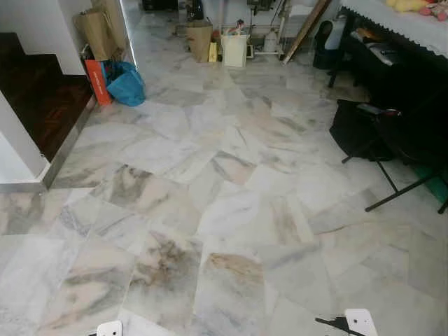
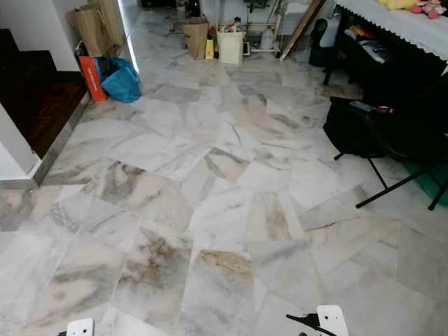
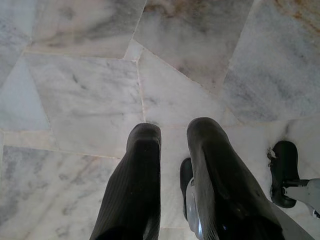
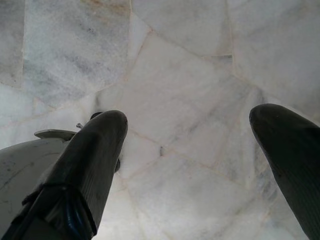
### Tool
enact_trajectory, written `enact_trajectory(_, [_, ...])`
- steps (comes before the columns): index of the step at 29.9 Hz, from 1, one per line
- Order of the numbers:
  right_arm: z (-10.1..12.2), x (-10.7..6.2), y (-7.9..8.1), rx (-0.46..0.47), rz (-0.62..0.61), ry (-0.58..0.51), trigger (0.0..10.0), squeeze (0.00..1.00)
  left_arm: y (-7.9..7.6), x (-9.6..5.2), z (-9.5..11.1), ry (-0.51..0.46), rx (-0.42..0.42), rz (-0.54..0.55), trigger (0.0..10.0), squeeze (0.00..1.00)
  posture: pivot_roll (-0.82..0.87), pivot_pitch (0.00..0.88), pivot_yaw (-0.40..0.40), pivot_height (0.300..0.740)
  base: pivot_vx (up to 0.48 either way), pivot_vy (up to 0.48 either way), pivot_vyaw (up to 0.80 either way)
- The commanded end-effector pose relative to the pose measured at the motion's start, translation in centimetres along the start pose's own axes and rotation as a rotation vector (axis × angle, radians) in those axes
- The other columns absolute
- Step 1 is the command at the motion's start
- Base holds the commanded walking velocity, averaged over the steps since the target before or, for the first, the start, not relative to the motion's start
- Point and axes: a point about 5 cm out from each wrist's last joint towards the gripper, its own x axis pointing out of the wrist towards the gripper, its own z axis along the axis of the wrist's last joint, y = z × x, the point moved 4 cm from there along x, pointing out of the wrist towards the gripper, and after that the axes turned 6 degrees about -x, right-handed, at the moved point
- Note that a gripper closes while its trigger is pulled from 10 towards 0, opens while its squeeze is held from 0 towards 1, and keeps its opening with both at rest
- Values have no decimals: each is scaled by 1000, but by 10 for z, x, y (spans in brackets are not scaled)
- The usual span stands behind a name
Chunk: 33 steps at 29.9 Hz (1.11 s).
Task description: Hang hanger
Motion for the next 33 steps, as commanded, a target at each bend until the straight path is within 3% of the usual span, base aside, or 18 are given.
enact_trajectory(1, [1, 0, -3, 9, -3, -8, 10000, 0, 0, -2, -11, 34, 10, 0, 10000, 0, -58, 0, 7, 740, 0, 0, -675])
enact_trajectory(3, [1, 0, -3, 7, -1, -7, 10000, 0, -1, -3, -12, 40, 13, -4, 10000, 0, -57, 0, 7, 740, 0, 0, -675])
enact_trajectory(4, [1, 0, -3, -7, 4, -6, 10000, 0, -2, -3, -12, 39, 23, -11, 10000, 1000, -54, 0, 8, 740, 0, 0, -669])
enact_trajectory(24, [-5, -2, -6, 0, 4, -2, 10000, 0, 1, -5, -19, 62, 63, -27, 10000, 1000, -59, 0, 21, 740, 0, 0, -674])
enact_trajectory(25, [-5, -2, -6, -1, 5, -1, 10000, 0, 2, -5, -19, 61, 63, -21, 10000, 741, -59, 0, 21, 740, 0, 0, -669])
enact_trajectory(26, [-5, -2, -6, -1, 5, -1, 10000, 0, 2, -5, -19, 61, 63, -21, 10000, 741, -59, 0, 21, 740, 0, 0, -669])
enact_trajectory(27, [-6, -2, -6, 0, 6, 0, 10000, 0, 2, -5, -19, 61, 75, -19, 10000, 0, -59, 0, 22, 740, 0, 0, -669])
enact_trajectory(33, [-7, -2, -5, 5, 9, -1, 10000, 0, 2, -4, -19, 71, 90, -30, 10000, 0, -62, 0, 25, 740, 0, 0, -670])
